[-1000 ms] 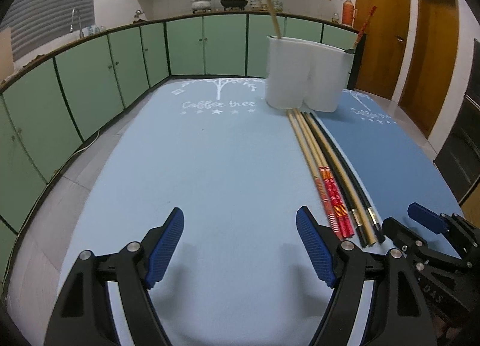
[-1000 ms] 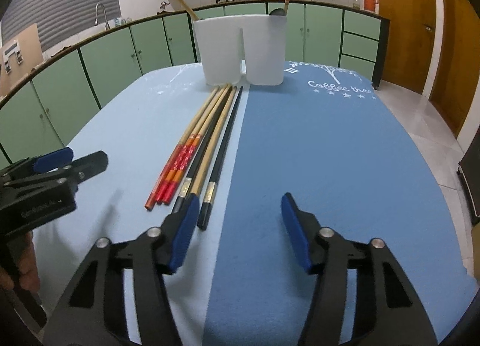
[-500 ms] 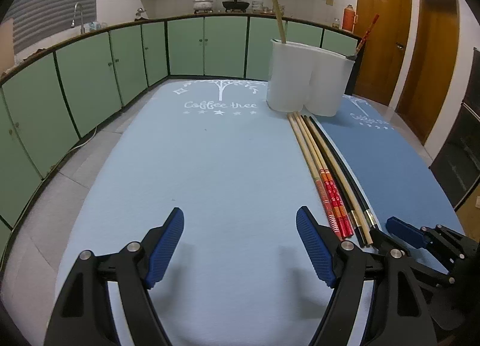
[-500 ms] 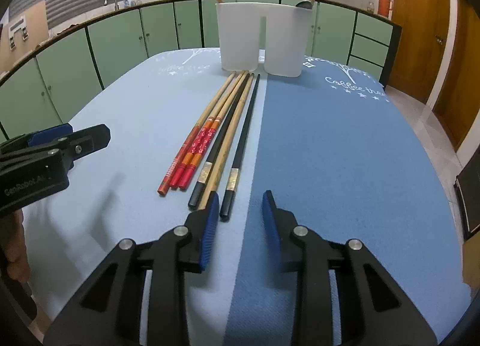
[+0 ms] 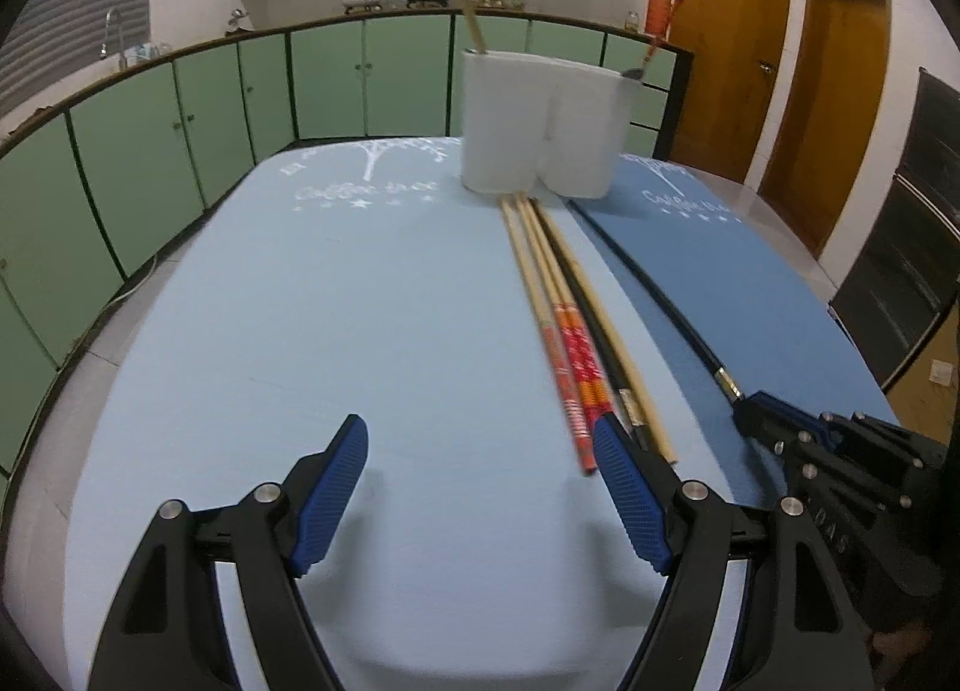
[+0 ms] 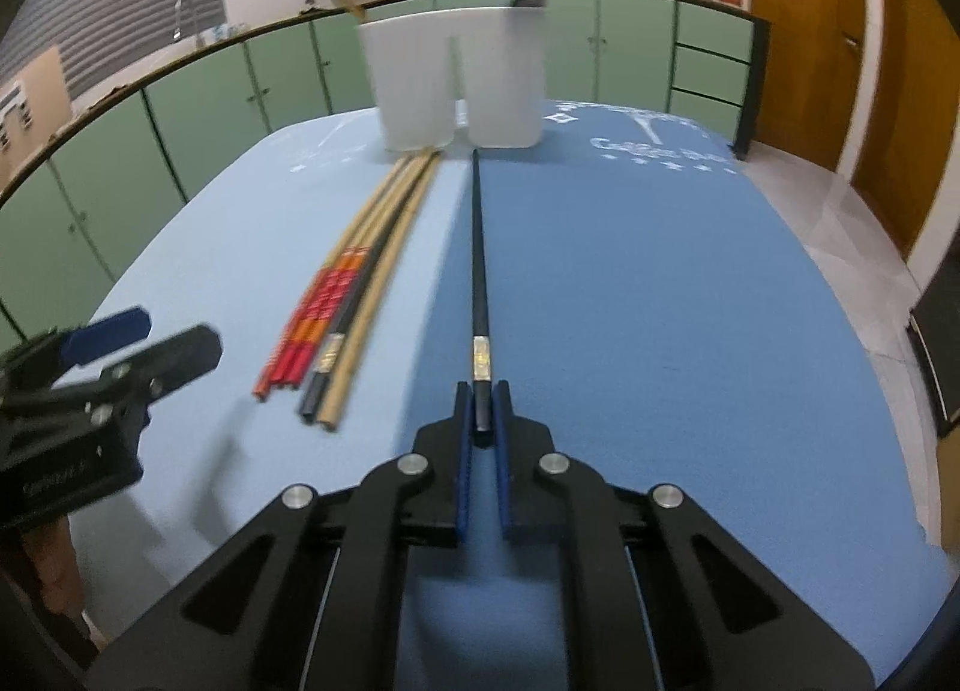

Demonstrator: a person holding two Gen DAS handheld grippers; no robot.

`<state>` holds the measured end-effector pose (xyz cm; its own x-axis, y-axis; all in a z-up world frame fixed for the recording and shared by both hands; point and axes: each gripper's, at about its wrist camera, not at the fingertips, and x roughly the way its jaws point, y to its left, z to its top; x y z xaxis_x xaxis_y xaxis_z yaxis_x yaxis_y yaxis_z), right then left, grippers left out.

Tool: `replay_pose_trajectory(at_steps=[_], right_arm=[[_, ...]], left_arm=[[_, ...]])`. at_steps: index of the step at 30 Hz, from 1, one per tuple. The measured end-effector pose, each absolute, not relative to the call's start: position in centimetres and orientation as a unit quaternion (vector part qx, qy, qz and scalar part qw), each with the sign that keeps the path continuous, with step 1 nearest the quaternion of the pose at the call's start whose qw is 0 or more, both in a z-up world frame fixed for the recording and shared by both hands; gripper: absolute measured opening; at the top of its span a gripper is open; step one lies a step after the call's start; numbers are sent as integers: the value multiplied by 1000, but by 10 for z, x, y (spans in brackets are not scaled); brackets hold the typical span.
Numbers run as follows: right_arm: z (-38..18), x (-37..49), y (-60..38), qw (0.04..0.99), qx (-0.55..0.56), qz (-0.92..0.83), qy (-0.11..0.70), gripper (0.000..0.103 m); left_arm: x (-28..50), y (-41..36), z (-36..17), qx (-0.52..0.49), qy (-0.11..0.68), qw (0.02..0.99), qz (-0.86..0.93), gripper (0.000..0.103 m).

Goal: Organize utensils
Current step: 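Close the right tool on a black chopstick, then lower the left tool and close it on a red-patterned chopstick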

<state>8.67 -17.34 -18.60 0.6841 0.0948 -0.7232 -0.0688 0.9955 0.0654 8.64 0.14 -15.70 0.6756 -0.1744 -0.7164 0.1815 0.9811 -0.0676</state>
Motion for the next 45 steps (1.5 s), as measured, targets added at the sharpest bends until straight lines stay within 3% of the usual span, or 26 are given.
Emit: replay_pose_trajectory(at_steps=[10, 15, 25, 33, 45], right_arm=[[-190, 87, -187, 918, 32, 39, 393, 6], [-190, 86, -188, 918, 36, 41, 392, 6], [-191, 88, -183, 917, 28, 49, 395, 8], [-190, 88, -185, 918, 31, 50, 392, 6], [-153, 81, -193, 934, 22, 53, 353, 6]], left_arm=[[87, -15, -174, 16, 415, 905, -92, 62], [90, -7, -173, 13, 415, 907, -76, 45], [91, -9, -175, 9, 412, 908, -78, 45], [93, -10, -175, 3, 407, 911, -74, 6], [84, -13, -140, 15, 375, 923, -87, 6]])
